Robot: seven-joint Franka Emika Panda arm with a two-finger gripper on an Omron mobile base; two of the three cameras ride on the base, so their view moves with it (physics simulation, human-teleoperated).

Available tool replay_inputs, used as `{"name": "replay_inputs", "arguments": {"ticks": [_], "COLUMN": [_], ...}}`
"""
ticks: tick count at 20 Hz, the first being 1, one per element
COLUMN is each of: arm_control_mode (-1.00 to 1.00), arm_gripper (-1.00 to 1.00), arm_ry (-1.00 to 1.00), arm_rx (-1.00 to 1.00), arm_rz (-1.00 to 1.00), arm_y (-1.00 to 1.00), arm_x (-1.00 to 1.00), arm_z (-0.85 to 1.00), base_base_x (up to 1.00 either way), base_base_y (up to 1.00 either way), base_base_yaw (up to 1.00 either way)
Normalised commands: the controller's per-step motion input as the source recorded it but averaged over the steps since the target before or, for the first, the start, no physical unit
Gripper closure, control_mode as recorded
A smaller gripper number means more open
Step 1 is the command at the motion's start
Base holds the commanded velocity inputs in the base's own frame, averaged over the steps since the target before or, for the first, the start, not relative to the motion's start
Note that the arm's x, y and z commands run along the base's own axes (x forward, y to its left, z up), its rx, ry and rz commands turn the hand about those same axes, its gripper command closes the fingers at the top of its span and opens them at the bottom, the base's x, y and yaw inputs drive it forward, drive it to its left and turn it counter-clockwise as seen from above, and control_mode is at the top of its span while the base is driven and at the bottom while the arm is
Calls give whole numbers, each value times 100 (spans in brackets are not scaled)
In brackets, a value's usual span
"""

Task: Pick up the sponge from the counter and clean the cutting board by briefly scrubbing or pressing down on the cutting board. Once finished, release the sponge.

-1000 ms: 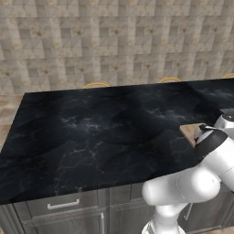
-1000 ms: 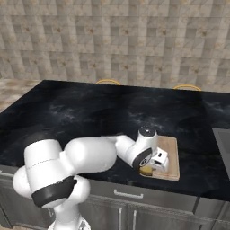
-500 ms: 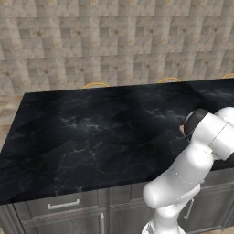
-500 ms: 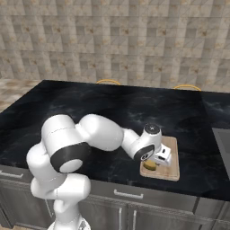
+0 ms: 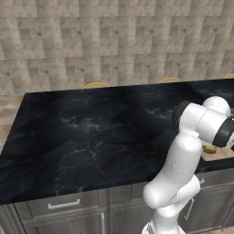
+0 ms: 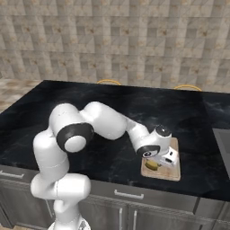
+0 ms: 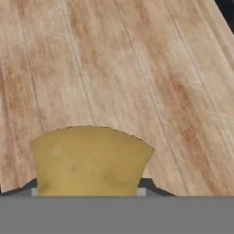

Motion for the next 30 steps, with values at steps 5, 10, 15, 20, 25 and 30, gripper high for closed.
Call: {"name": "replay_inputs", "arguments": {"ticks": [5, 10, 15, 20, 25, 30], "arm_control_mode": [-100, -100, -100, -100, -100, -100], "arm_gripper": [100, 100, 100, 100, 100, 100], "arm_ry": [-1, 0, 0, 0, 0, -1], "arm_rx": [0, -3, -11, -9, 0, 0], "arm_rz": [-1, -1, -1, -2, -10, -1], "arm_y": [0, -8, 0, 0, -24, -12], "arm_x": [0, 0, -4, -6, 37, 34], "arm_z": [1, -12, -66, -65, 2, 0], "base_base_x": [0, 0, 0, 0, 0, 0], "base_base_y": [0, 0, 0, 0, 0, 0], "base_base_yaw": [0, 0, 0, 0, 0, 0]}}
